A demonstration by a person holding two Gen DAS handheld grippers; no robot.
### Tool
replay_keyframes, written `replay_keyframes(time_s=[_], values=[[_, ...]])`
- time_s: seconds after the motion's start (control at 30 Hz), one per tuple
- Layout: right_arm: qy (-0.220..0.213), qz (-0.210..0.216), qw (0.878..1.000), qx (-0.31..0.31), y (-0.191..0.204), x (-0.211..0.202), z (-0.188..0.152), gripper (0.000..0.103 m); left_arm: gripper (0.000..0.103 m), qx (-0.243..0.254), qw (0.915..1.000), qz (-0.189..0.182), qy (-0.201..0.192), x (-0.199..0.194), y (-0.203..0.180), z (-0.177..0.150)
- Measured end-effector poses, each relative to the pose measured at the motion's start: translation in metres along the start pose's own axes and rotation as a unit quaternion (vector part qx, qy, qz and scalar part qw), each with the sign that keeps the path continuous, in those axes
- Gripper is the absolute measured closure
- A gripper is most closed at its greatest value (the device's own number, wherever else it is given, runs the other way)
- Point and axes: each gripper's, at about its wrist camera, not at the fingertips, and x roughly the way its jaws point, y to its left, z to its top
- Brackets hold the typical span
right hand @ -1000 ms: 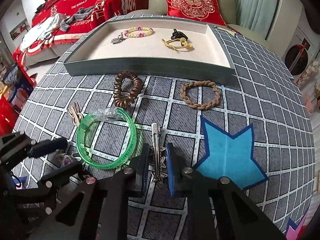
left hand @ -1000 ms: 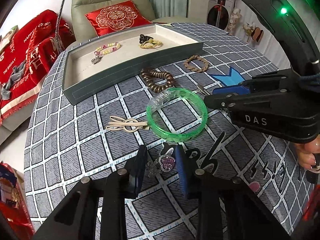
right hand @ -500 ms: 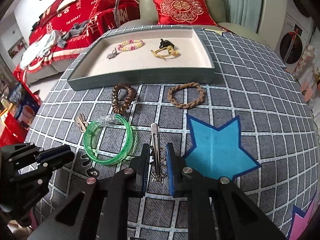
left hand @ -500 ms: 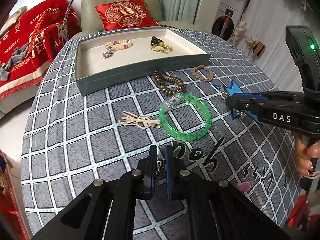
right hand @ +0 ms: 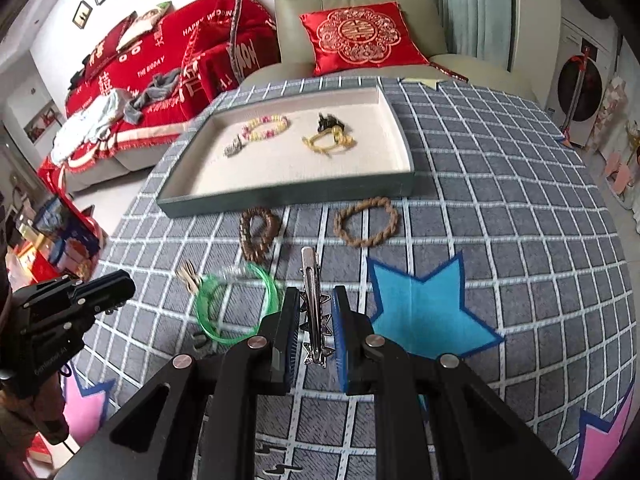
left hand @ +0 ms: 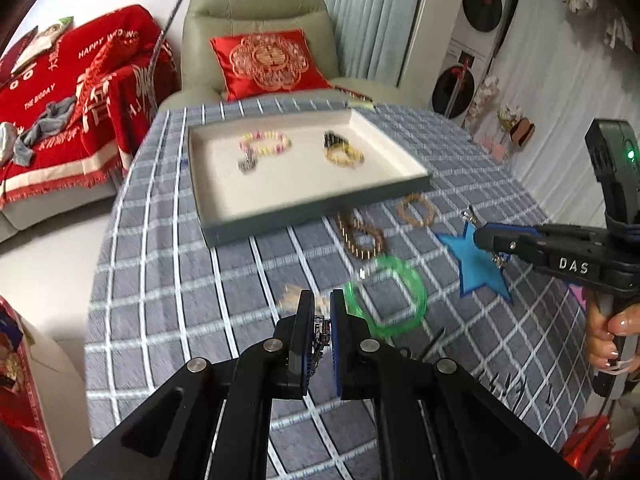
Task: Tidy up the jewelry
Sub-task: 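Grasp the metal hair pin with the right gripper while the left grasps a small item, then lower the hair pin and small silver earring into the tray, opening both grippers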
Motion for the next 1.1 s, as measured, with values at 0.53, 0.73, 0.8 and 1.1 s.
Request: replay_keyframes(time_s=[0.53, 0.73, 0.8, 1.1], values=[[-0.022, 0.024, 0.999, 0.014, -0.003, 0.03, 0.11, 0.086, 0.08, -0.016, 0.9995, 0.012, -0.025, 0.043, 0.029, 0.104], [-0.008, 0.016, 1.0, 0.023, -0.016, 0.068, 0.142, 0.086, 0.08, -0.032, 0.9993, 0.019, -0.007, 0.09, 0.041, 0.137], [-0.001, 0.011, 1.0, 0.024, -0.02, 0.084, 0.148, 0.086, 0.08, -0.037, 0.9991, 0.021, 0.008, 0.109, 0.043, 0.144], [0.019, -0.012, 0.999, 0.04, -0.042, 0.138, 0.164, 0.086, 0.081, -0.044, 0.9968, 0.038, 0.055, 0.171, 0.041, 0.156]])
